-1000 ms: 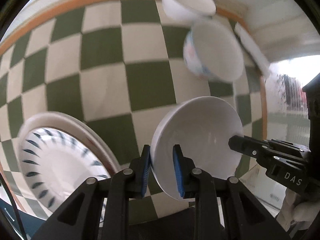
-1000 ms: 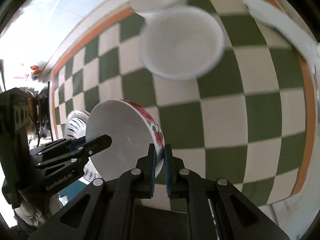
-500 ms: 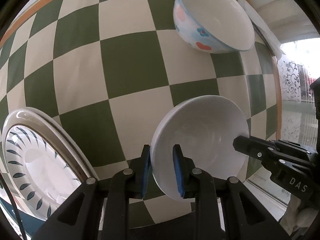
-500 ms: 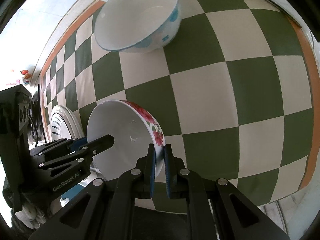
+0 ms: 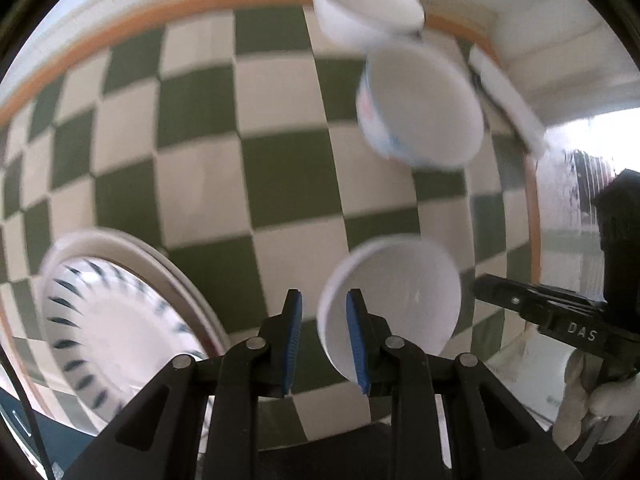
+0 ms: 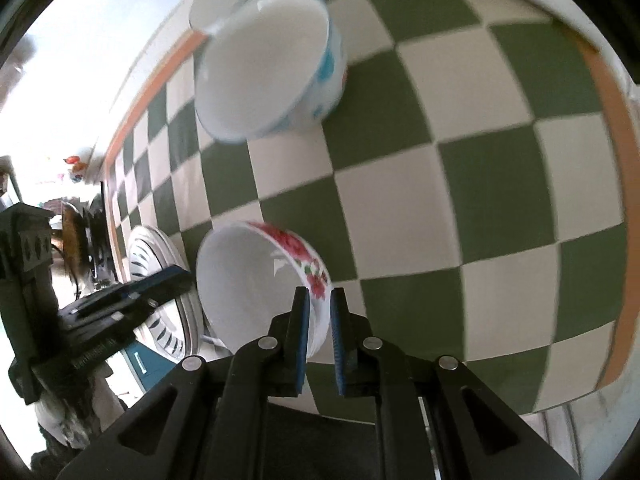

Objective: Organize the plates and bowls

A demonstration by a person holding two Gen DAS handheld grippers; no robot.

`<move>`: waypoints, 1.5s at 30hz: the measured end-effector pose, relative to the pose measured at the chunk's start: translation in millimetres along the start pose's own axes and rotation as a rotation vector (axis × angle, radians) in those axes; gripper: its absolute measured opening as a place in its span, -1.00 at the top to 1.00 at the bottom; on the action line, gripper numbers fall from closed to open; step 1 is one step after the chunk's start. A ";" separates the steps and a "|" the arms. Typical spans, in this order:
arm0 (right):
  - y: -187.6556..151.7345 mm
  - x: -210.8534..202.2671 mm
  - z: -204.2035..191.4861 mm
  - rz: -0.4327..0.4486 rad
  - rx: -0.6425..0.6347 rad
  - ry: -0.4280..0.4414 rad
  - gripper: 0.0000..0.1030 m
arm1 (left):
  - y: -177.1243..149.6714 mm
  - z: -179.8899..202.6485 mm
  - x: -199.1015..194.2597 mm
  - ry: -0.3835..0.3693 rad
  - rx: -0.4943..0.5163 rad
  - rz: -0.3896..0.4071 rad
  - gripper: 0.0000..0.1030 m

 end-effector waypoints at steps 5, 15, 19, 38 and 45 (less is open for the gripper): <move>25.0 -41.6 -8.9 0.092 -0.021 0.038 -0.17 | 36.8 -1.2 -16.2 -0.008 -0.037 0.035 0.49; 100.7 -61.9 -7.7 0.206 0.034 0.054 -0.18 | 114.4 29.0 9.9 -0.065 -0.059 -0.013 0.49; 121.0 -46.4 0.6 0.192 0.062 0.042 -0.18 | 127.3 38.3 33.5 -0.047 -0.028 -0.057 0.49; 130.7 -7.0 4.0 0.162 0.071 -0.056 0.82 | 129.9 47.2 51.1 -0.035 0.031 -0.033 0.63; 121.6 -21.9 -14.4 0.185 0.043 -0.053 0.82 | 119.4 48.9 26.2 -0.045 0.037 0.007 0.63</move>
Point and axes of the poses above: each gripper's, at about its wrist camera, not at the fingertips, and x roughly the way its jaws point, z to its right, y to its top, the point moved 5 cm from there along x, roughly the way its jaws point, and after that the axes turned 8 degrees about y, right-handed, at the moved point
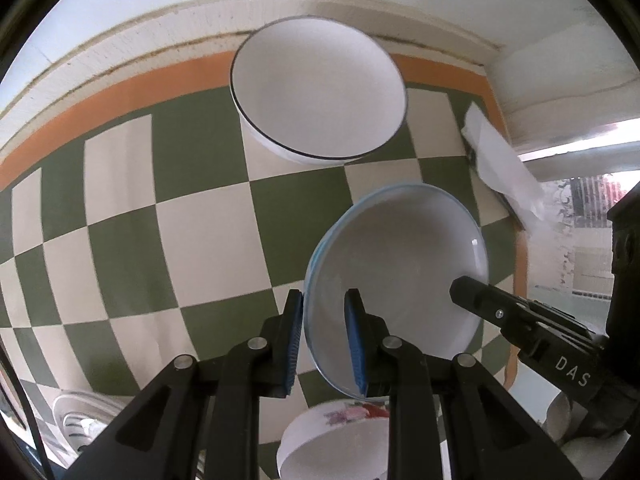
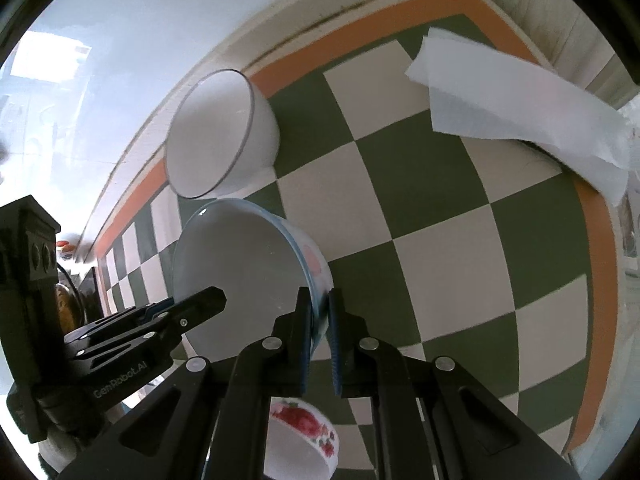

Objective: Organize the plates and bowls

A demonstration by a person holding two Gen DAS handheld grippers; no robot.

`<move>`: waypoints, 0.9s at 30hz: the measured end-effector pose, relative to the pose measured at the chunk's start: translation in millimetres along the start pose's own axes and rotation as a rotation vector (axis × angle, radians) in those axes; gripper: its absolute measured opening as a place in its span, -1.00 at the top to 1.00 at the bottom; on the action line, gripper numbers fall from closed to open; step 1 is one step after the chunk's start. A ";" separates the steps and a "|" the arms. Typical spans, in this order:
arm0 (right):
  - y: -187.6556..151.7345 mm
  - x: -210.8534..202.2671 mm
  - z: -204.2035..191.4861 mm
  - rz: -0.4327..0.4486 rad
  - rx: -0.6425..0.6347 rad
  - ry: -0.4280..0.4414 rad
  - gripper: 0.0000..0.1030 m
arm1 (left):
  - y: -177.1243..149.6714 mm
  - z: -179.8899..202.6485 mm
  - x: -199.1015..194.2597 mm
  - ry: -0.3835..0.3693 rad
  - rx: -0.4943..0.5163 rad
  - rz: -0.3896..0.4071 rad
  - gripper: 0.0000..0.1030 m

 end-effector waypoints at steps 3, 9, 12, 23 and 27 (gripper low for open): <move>-9.9 -14.1 -9.1 0.011 -0.015 0.003 0.82 | -8.6 1.2 -18.9 -0.016 0.007 0.014 0.63; -45.7 -49.9 -26.2 0.042 -0.036 0.036 0.82 | -38.7 2.7 -61.2 -0.043 0.047 0.056 0.63; -71.1 -61.0 -32.0 0.039 -0.038 0.048 0.82 | -62.5 1.2 -74.6 -0.042 0.063 0.067 0.63; -164.1 -42.8 -11.3 -0.058 -0.027 0.040 0.81 | -133.6 -12.1 -50.9 -0.020 0.073 0.007 0.63; -174.7 -28.2 -0.1 -0.074 -0.017 0.026 0.81 | -143.2 -13.1 -29.7 -0.007 0.081 -0.032 0.63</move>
Point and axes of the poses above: each gripper's, at about its wrist camera, not at the fingertips, and x roughly the way its jaws point, z to its right, y to its top, the point moved 5 cm from there along x, roughly the way its jaws point, and after that the axes turned 8 degrees about y, right-handed, at the moved point
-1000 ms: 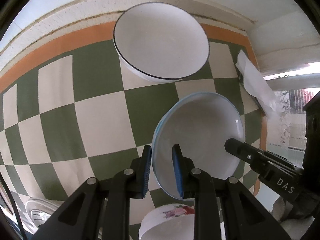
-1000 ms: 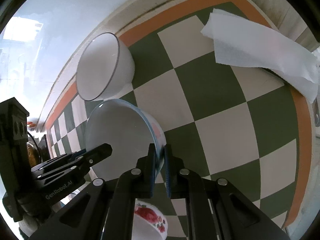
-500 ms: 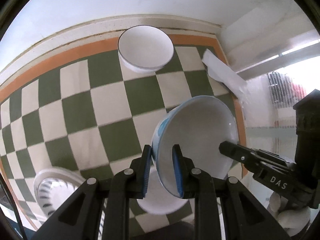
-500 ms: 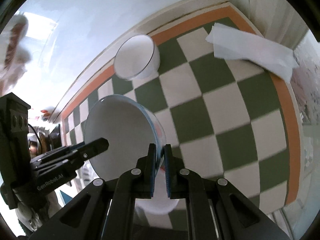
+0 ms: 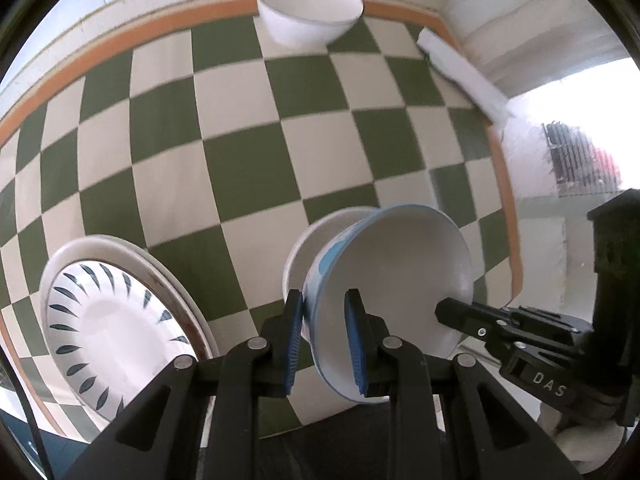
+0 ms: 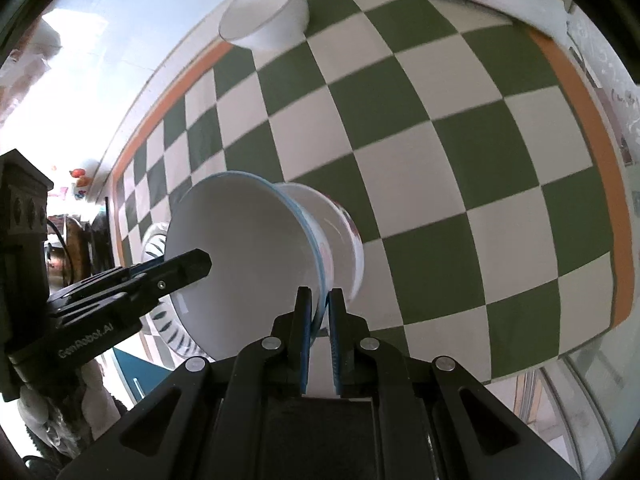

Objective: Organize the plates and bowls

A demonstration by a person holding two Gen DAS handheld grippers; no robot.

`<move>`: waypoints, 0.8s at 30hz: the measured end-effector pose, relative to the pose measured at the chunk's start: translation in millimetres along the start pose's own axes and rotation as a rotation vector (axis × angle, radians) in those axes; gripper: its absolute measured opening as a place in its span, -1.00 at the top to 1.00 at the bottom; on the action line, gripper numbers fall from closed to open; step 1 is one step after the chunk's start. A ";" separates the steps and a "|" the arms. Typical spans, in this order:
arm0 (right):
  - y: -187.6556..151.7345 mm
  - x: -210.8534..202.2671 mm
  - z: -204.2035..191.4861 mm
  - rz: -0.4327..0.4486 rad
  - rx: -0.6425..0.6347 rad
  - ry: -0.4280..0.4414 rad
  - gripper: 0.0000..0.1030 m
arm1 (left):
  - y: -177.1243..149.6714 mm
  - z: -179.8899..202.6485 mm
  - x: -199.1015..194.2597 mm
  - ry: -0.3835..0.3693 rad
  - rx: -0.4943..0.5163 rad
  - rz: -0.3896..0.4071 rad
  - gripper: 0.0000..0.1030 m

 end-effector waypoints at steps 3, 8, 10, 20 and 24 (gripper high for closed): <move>1.2 8.3 5.2 0.004 -0.004 -0.023 0.81 | -3.9 0.6 11.6 0.007 -0.002 -0.018 0.63; 4.6 12.2 9.4 0.013 -0.003 -0.031 0.81 | -4.7 1.7 19.9 0.017 -0.003 -0.039 0.63; 6.5 12.8 9.1 0.013 -0.005 -0.034 0.81 | -5.1 2.5 21.7 0.025 0.001 -0.045 0.63; 12.5 25.2 11.9 -0.017 0.006 -0.046 0.81 | -1.8 2.8 27.9 0.028 -0.004 -0.065 0.63; 13.1 29.8 11.1 -0.030 -0.001 -0.062 0.79 | -2.1 1.6 28.8 0.016 -0.014 -0.077 0.63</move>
Point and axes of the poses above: each gripper's, at about its wrist camera, not at the fingertips, and x roughly the way its jaws point, z to its right, y to its top, the point moved 5 cm from there along x, roughly the way its jaws point, and after that the axes turned 8 degrees about y, right-handed, at the moved point
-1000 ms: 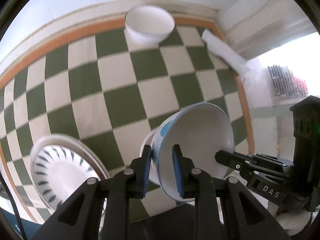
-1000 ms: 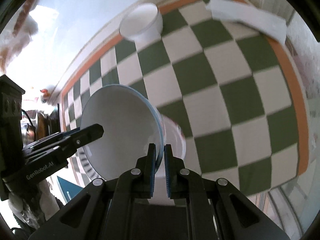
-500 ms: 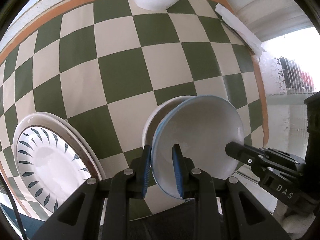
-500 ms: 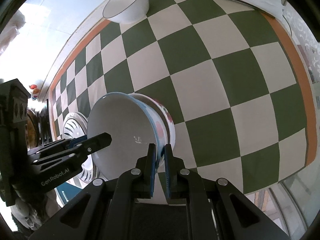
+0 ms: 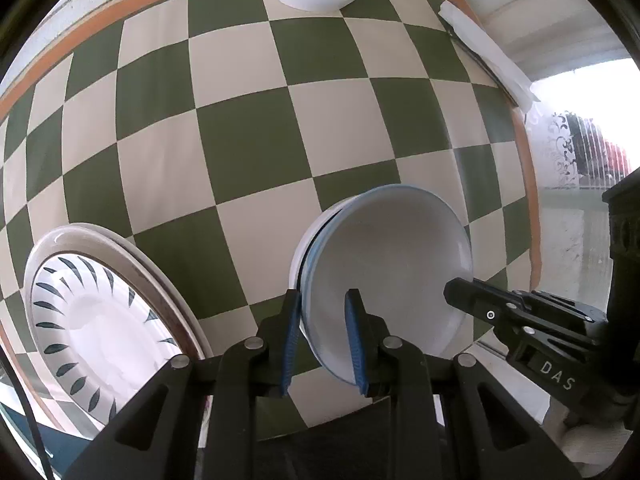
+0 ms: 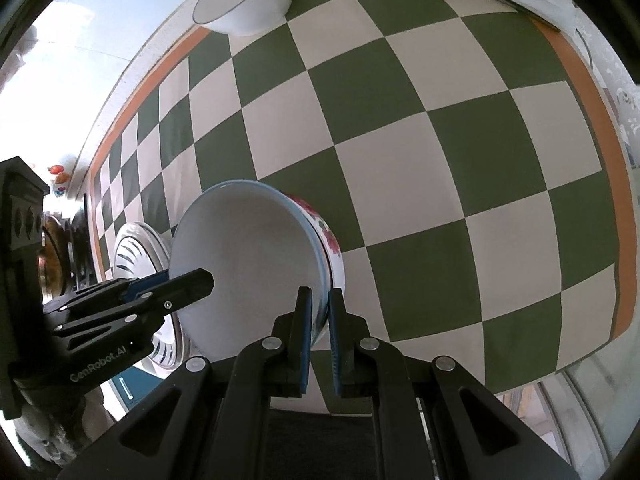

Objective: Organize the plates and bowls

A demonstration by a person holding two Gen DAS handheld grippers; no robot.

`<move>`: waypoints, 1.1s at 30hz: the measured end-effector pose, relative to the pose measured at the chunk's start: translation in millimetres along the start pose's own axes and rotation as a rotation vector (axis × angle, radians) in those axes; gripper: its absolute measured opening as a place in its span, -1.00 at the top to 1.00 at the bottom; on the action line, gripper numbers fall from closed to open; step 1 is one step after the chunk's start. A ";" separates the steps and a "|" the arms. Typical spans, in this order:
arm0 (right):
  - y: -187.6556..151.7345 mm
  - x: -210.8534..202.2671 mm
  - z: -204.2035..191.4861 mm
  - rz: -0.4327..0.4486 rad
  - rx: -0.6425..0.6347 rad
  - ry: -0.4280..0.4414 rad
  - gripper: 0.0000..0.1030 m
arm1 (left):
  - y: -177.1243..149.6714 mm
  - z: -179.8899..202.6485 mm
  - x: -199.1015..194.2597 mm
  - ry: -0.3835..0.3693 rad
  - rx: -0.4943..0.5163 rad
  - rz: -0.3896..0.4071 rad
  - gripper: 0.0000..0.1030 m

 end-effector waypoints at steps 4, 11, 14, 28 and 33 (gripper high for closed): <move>1.1 1.0 1.4 -0.013 0.017 0.016 0.76 | -1.9 -2.6 -1.4 -0.013 -0.003 -0.009 0.63; 8.1 -23.4 3.9 0.011 0.069 0.100 0.75 | -2.8 -7.9 -36.8 -0.091 -0.032 0.023 0.57; 18.9 -44.2 -1.9 0.042 0.071 0.139 0.74 | 12.2 -8.6 -65.9 -0.111 -0.049 0.082 0.57; 183.9 -72.6 -31.0 0.183 0.019 0.190 0.09 | 188.3 -40.5 -64.1 -0.074 -0.182 0.127 0.47; 243.8 -45.0 -24.7 0.169 0.049 0.165 0.09 | 232.9 -51.6 -33.8 -0.064 -0.210 0.085 0.47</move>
Point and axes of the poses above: each gripper's, at about its wrist camera, not at the fingertips, and x roughly the way its jaws point, z to its right, y to its top, the point moved 5 cm from there along x, roughly the way its jaws point, and after that the axes turned 8 degrees about y, right-handed, at the moved point
